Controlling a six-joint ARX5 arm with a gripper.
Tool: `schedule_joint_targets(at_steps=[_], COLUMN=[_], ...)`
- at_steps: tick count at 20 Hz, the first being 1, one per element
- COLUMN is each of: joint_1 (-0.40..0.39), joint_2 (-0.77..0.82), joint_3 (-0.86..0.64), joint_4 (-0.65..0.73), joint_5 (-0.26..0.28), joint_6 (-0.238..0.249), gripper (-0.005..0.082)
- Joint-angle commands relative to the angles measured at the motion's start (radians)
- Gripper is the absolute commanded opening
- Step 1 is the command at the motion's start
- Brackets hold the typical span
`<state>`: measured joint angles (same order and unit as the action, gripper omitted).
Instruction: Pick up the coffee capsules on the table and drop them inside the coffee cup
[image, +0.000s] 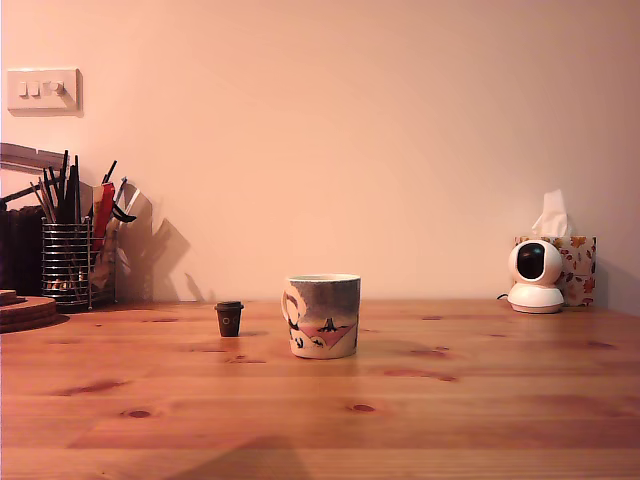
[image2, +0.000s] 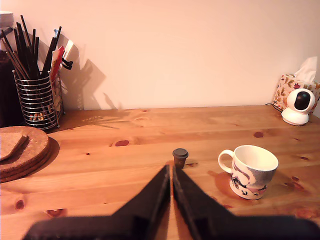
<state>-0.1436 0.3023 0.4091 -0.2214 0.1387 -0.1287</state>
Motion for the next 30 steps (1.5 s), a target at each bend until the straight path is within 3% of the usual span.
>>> schedule_joint_targets(at_steps=[1,17,30], joint_1=[0.002,0.002,0.001], joint_2=[-0.016,-0.014,0.019], joint_3=[-0.018,-0.018,-0.166], joint_4=[-0.115,-0.101,0.145], joint_5=[-0.016,-0.043,-0.023], joint_6=[-0.003,-0.002,0.058], gripper=[-0.0019,-0.0019,-0.0019])
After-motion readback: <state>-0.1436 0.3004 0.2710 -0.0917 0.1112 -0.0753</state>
